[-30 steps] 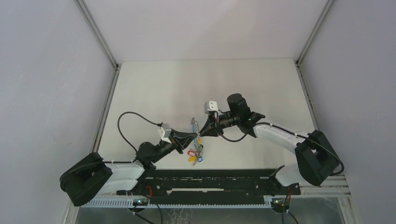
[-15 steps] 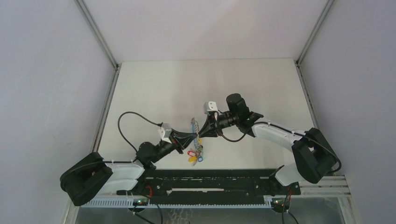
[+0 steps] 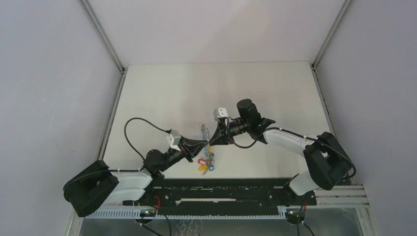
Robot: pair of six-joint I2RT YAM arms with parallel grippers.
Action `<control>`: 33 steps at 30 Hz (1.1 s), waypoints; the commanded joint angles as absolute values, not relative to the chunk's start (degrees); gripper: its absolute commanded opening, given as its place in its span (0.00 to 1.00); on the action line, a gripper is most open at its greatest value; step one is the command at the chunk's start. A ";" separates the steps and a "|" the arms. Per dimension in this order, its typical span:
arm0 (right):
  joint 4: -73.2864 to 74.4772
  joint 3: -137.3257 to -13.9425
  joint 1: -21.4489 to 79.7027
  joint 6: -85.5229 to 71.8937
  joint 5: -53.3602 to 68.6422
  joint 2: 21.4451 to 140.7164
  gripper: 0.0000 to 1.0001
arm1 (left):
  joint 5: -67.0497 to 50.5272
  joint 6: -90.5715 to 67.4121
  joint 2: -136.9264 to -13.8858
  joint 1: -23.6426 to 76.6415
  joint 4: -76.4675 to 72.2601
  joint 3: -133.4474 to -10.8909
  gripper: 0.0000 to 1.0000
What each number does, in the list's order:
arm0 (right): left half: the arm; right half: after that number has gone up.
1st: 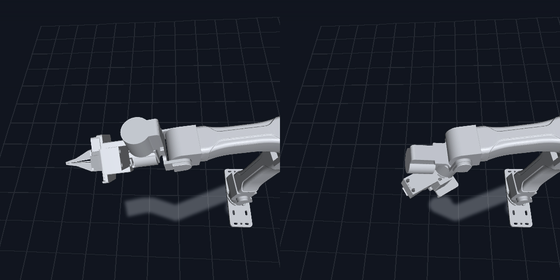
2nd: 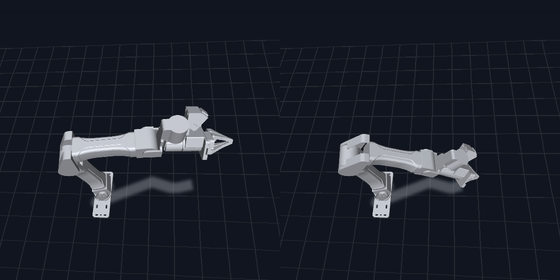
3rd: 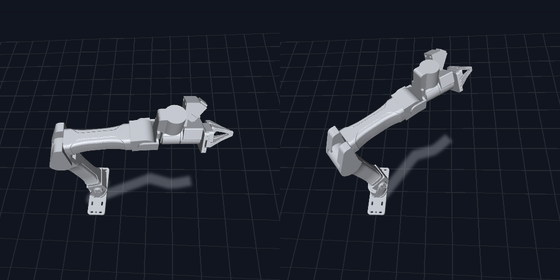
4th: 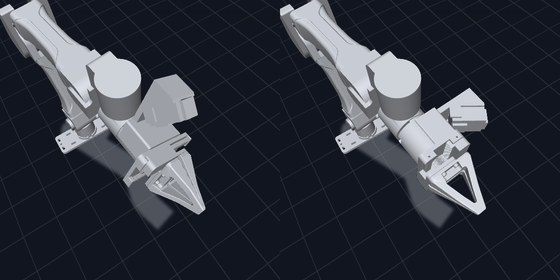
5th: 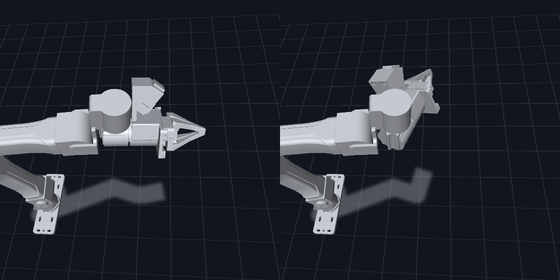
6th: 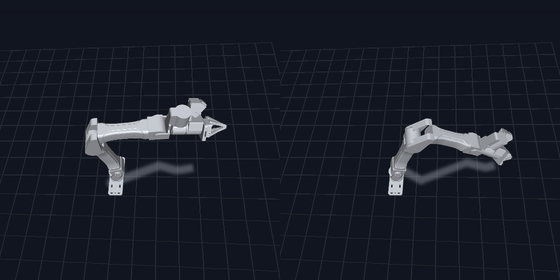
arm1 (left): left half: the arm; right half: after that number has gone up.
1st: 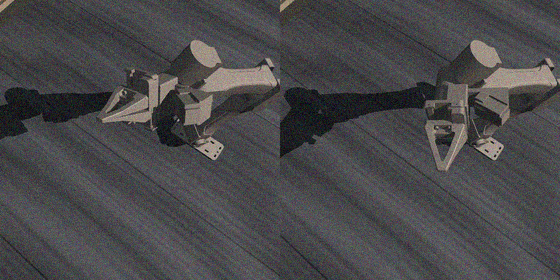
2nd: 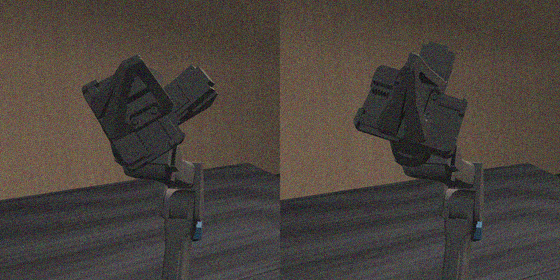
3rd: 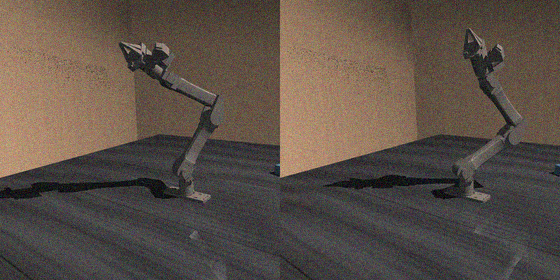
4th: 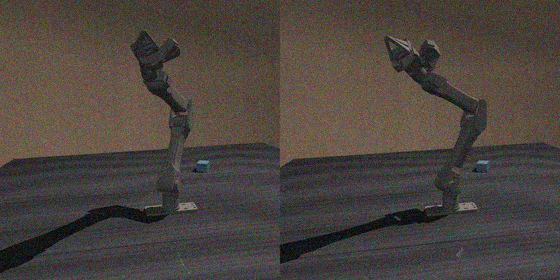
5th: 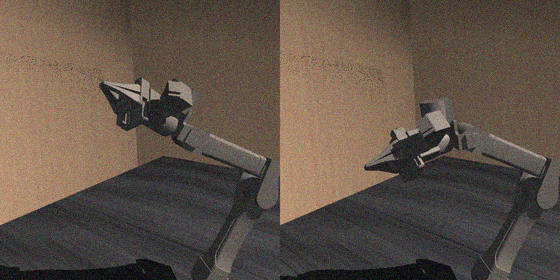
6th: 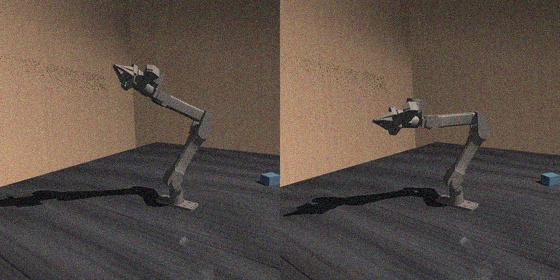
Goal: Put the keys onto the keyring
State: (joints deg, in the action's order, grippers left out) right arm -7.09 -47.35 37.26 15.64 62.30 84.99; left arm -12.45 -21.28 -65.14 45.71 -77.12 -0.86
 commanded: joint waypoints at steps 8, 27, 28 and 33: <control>-10.76 -48.43 37.53 15.19 65.66 84.90 0.06 | -13.57 -20.21 -64.78 45.66 -83.67 -3.56 0.00; 32.11 -61.81 39.86 32.28 43.21 78.85 0.00 | -19.63 -14.77 -62.54 44.09 -72.95 -5.74 0.37; 34.08 -63.00 40.24 32.97 41.91 79.09 0.00 | -19.99 -14.04 -61.85 43.96 -71.60 -6.13 0.38; 40.32 -67.34 42.22 34.77 36.31 80.48 0.00 | -23.88 -9.72 -60.00 43.68 -64.51 -9.02 0.41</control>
